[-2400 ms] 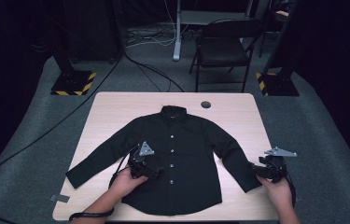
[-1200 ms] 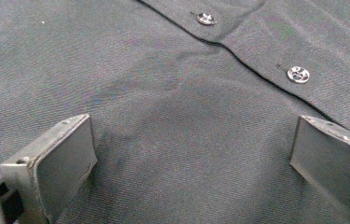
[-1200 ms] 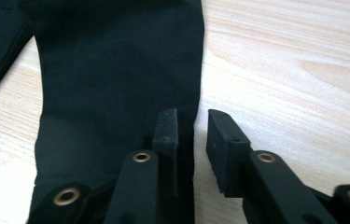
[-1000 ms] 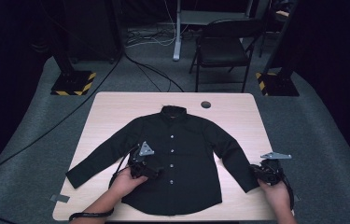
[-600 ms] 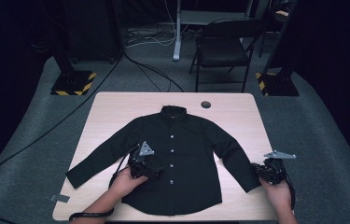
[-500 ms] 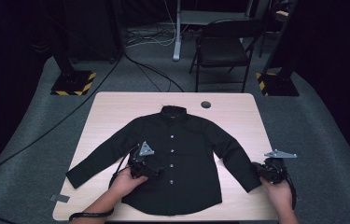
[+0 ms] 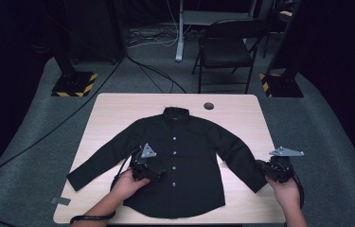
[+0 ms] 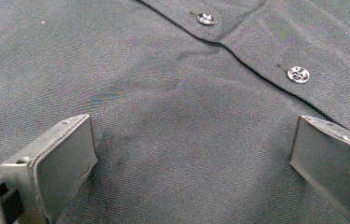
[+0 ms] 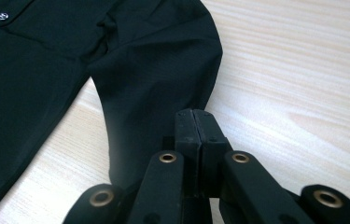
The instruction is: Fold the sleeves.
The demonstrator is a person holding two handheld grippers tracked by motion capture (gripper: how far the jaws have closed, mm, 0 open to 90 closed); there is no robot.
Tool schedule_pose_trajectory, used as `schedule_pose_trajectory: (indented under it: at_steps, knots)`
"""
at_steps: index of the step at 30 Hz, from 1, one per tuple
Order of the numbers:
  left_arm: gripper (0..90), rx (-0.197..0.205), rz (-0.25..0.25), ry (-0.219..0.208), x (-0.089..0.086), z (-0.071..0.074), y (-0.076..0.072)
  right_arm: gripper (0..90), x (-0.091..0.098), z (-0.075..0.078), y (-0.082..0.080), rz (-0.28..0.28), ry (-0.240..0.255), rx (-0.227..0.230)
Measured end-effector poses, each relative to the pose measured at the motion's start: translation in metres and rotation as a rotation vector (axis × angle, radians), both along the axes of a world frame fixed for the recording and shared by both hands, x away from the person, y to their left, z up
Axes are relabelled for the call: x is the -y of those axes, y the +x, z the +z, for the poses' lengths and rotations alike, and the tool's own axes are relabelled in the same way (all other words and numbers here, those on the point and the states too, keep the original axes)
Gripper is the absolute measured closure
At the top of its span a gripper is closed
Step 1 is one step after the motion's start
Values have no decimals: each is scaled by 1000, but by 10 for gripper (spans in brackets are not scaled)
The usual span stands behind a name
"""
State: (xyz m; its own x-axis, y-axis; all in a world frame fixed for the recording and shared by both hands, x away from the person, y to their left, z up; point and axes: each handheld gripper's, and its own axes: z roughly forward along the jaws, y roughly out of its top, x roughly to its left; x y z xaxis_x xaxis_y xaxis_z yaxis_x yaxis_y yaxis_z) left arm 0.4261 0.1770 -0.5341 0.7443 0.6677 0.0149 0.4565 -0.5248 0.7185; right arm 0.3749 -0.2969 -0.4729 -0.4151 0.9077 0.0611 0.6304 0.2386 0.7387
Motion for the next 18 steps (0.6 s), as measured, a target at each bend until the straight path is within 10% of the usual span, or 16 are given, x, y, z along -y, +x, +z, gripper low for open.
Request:
schedule_pose_trajectory:
  at_steps: [18]
  knots:
    - [0,0,0,0,0,0,0,895,-7,22,-3,35,-61,35]
